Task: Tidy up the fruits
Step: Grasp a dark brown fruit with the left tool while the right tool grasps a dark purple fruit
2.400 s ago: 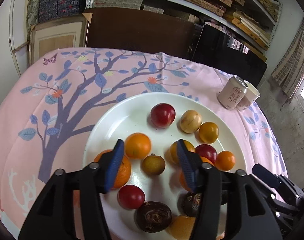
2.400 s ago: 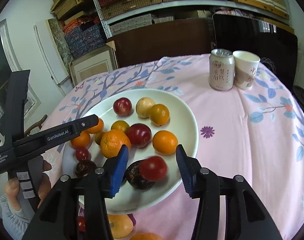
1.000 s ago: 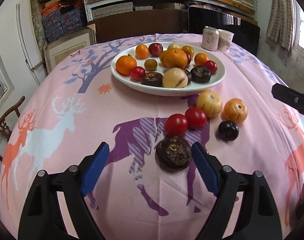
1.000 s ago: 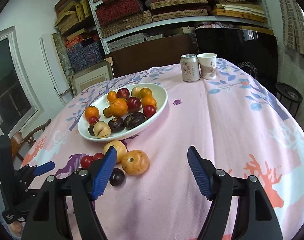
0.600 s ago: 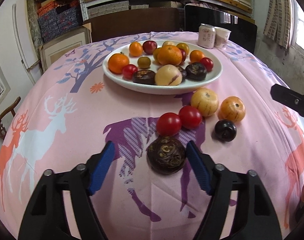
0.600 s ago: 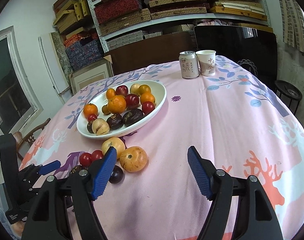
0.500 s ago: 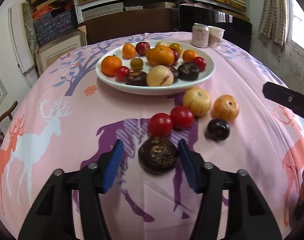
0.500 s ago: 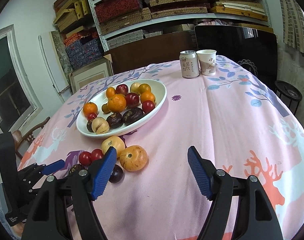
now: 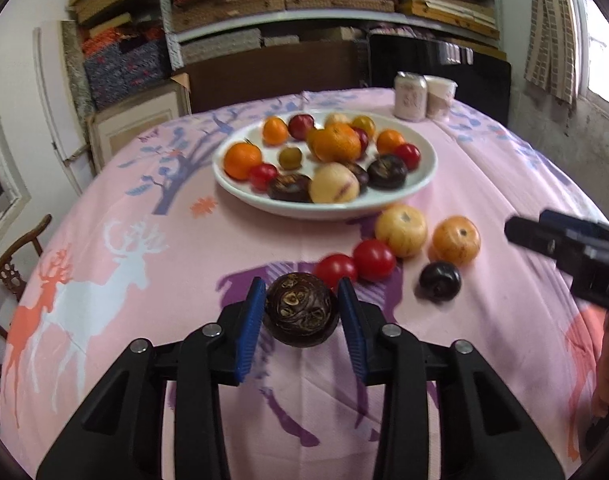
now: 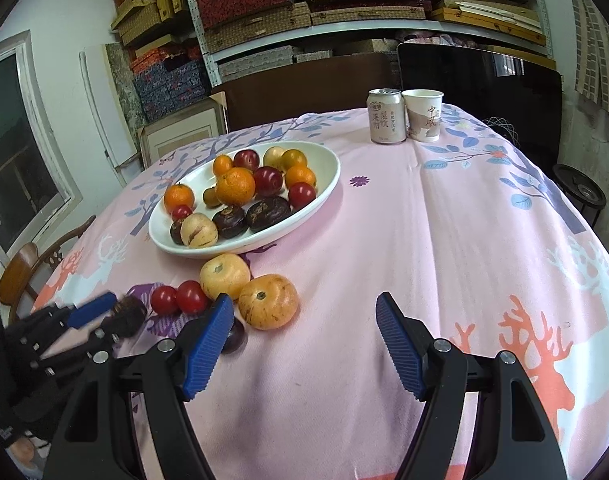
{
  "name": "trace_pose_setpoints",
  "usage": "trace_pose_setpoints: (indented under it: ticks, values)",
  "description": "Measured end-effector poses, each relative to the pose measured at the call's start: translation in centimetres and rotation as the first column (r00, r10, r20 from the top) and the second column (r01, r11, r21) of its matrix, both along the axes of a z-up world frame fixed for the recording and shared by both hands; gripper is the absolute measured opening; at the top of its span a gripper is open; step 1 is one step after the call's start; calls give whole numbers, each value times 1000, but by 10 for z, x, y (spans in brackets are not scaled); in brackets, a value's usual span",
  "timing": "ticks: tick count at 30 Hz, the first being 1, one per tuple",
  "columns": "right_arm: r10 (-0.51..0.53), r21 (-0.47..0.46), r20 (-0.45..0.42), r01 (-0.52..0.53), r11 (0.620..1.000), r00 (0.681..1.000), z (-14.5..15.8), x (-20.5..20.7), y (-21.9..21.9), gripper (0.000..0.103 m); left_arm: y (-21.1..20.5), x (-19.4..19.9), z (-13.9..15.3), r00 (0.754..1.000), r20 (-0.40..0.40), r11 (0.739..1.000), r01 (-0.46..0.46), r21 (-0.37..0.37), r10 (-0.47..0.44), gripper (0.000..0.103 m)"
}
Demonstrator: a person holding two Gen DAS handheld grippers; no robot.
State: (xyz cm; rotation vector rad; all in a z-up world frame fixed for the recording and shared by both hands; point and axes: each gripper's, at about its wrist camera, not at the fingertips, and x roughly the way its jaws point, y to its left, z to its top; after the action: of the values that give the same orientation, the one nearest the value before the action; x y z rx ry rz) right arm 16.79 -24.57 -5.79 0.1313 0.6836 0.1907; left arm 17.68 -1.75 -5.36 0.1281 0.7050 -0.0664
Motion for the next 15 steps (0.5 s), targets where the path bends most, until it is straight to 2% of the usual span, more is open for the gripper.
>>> trace_pose_setpoints:
  ticks: [7, 9, 13, 15]
  values:
    - [137, -64, -74, -142, 988, 988, -15, -1, 35, 74, 12, 0, 8, 998, 30, 998, -62, -14, 62, 37]
    - [164, -72, -85, -171, 983, 983, -18, -1, 42, 69, 11, -1, 9, 997, 41, 998, -65, -5, 65, 37]
    - [192, -62, -130, -201, 978, 973, -24, 5, 53, 49, 9, -4, 11, 996, 61, 998, -66, 11, 65, 37]
    - [186, -62, -149, -197, 979, 971, -28, 10, 56, 46, 9, -4, 12, 996, 65, 998, -66, 9, 65, 37]
